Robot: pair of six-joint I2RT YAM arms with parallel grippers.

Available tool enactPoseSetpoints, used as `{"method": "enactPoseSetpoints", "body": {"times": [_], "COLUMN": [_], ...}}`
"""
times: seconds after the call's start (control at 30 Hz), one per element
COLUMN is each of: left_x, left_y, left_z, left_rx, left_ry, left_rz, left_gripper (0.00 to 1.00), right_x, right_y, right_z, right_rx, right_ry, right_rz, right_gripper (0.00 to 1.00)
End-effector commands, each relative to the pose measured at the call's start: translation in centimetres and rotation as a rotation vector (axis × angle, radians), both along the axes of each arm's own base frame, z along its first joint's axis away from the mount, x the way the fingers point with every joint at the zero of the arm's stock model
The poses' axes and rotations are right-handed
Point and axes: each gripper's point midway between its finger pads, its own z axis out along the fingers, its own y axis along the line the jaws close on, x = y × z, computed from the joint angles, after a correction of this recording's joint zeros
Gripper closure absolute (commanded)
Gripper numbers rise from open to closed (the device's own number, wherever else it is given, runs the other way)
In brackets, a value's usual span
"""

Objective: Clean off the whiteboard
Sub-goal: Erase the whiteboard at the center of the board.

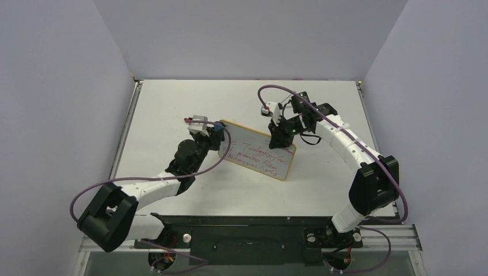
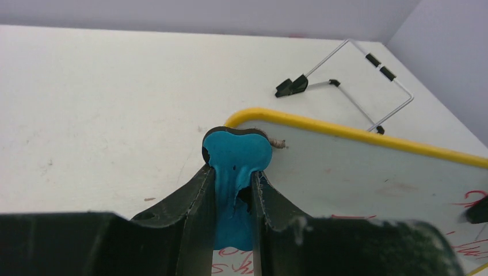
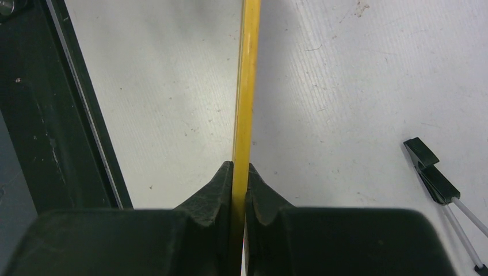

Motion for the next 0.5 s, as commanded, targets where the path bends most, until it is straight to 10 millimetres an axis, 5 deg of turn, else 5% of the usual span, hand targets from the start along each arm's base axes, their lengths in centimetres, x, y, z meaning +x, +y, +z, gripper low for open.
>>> {"method": "enactPoseSetpoints", "body": {"times": [0.0,0.2,0.47], "left_x": [-1.2,-3.5,-3.8], "left_y": [1.6,1.0,-2.2], "left_z": [3.9,6.0,4.1], "left_rx": [-0.027,-0.076,-0.100], "left_ry": [-0.079,-0.102,-0.056], "left_rz": [0.008,-0.103,-0.182], "left_gripper": [1.00,1.00,1.00], "right_x": [-2.0,-2.0,-1.9], "right_y": [-1.3,-1.3,-1.3], "right_z": [-3.2,-3.2,-3.2], "right_rx": [-0.115,-0.118,-0.120], "right_ry": [0.073,0.073,0.071], "right_rz": [0.058,0.057,0.055], "right_gripper": [1.00,1.00,1.00]}}
